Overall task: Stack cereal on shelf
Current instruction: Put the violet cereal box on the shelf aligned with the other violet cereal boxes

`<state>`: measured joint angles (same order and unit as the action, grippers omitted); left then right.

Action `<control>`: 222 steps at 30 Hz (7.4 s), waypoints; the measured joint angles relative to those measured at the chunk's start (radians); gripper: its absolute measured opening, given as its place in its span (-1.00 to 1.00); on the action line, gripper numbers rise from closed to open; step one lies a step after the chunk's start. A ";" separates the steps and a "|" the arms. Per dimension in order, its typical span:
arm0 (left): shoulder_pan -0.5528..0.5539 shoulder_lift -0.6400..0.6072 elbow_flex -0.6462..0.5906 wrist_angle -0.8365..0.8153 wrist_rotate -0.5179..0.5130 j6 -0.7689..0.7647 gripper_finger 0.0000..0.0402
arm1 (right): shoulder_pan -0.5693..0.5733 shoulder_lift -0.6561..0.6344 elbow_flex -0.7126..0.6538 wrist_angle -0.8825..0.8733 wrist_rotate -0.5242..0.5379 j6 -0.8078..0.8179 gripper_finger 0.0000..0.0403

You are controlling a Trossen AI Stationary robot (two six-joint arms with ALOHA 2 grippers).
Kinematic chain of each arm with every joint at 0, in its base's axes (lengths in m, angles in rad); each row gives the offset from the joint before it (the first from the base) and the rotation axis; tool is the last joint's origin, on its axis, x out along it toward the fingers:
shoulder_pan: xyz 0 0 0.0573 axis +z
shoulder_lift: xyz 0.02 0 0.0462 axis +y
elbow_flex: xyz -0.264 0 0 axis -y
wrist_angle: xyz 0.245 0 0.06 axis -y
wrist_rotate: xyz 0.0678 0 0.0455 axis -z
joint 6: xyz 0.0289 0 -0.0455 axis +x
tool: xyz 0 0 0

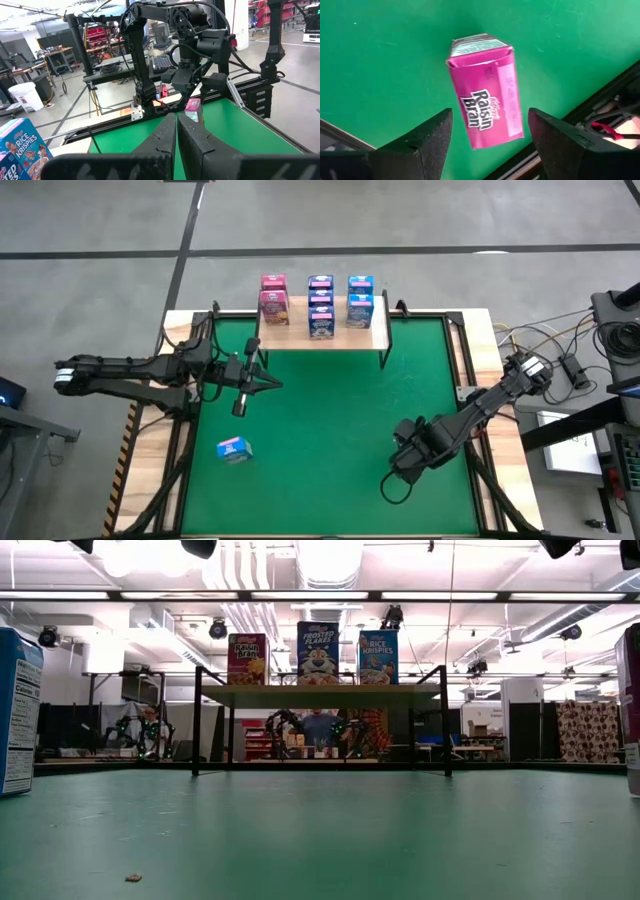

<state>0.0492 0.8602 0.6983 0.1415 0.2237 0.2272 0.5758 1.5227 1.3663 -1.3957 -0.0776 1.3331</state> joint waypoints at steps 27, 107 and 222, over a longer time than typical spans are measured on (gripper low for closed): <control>0.000 0.002 0.000 -0.001 0.000 0.000 -1.00 | 0.006 0.003 -0.059 0.077 0.079 -0.053 -0.02; 0.001 -0.214 0.000 -0.187 -0.361 0.185 -1.00 | -0.720 0.481 0.943 0.569 0.358 -1.725 -0.26; 0.001 -0.150 -0.002 -0.183 -0.400 0.180 -1.00 | -0.750 0.473 0.988 0.520 0.321 -1.756 0.29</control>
<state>0.0505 0.7106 0.6968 -0.0416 -0.1760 0.4071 -0.1740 1.9958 2.3539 -0.8760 0.2433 -0.4234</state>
